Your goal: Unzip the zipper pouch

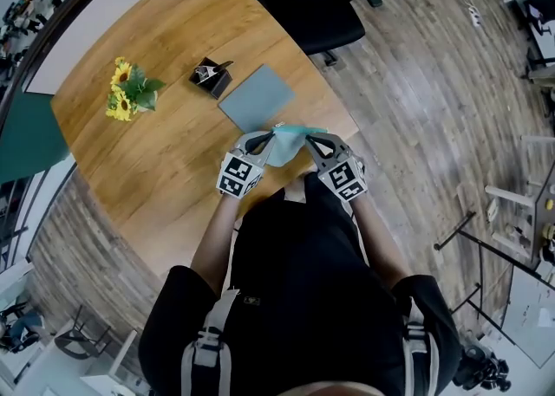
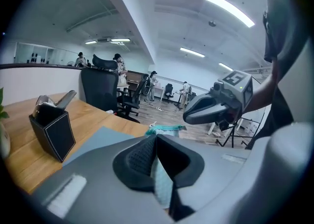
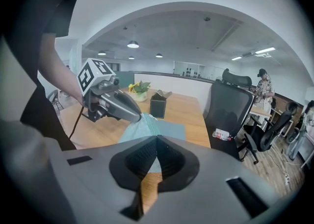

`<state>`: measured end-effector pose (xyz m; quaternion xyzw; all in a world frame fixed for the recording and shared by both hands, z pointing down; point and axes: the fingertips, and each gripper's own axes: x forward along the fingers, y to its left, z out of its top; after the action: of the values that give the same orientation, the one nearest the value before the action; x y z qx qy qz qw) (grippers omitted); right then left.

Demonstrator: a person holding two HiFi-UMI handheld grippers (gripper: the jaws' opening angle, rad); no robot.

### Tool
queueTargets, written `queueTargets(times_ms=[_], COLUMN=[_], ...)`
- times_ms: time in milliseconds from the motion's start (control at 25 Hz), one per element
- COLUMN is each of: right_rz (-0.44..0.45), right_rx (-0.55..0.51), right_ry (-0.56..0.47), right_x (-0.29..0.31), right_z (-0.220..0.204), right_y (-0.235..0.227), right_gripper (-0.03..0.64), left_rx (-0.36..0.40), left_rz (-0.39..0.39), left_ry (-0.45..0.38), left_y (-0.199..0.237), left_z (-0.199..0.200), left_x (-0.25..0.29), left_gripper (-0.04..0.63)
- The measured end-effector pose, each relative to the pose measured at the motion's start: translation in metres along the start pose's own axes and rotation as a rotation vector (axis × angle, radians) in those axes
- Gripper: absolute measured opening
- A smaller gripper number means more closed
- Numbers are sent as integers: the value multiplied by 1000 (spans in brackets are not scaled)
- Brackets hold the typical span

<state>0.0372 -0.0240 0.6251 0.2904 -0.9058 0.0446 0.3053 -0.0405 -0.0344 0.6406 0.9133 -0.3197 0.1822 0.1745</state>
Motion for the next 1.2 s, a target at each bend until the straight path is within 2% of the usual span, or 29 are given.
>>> queueTargets(times_ms=[160,640,800,1080,1200], right_rz=[-10,-11,-8,9,10], right_rx=[-10,-92,-177,-409,-468], right_ry=[2,-29,-20,10,10], right_x=[-2,7,13,20,22], right_z=[2,26,32,41,47], right_y=[-3,-8,-5,7,11], right_gripper=[5,5,9,37,38], left_rx=[42,79,101,126,138], left_rz=[-23,-51,-57,-60,-59], left_ry=[0,-2,-8,-27,-35], left_y=[-11,-18,-20,-21,-20], left_z=[5,11,16,31,35], left_x=[0,-11,-16,-26,-30], left_gripper=[9,9,9,9,9])
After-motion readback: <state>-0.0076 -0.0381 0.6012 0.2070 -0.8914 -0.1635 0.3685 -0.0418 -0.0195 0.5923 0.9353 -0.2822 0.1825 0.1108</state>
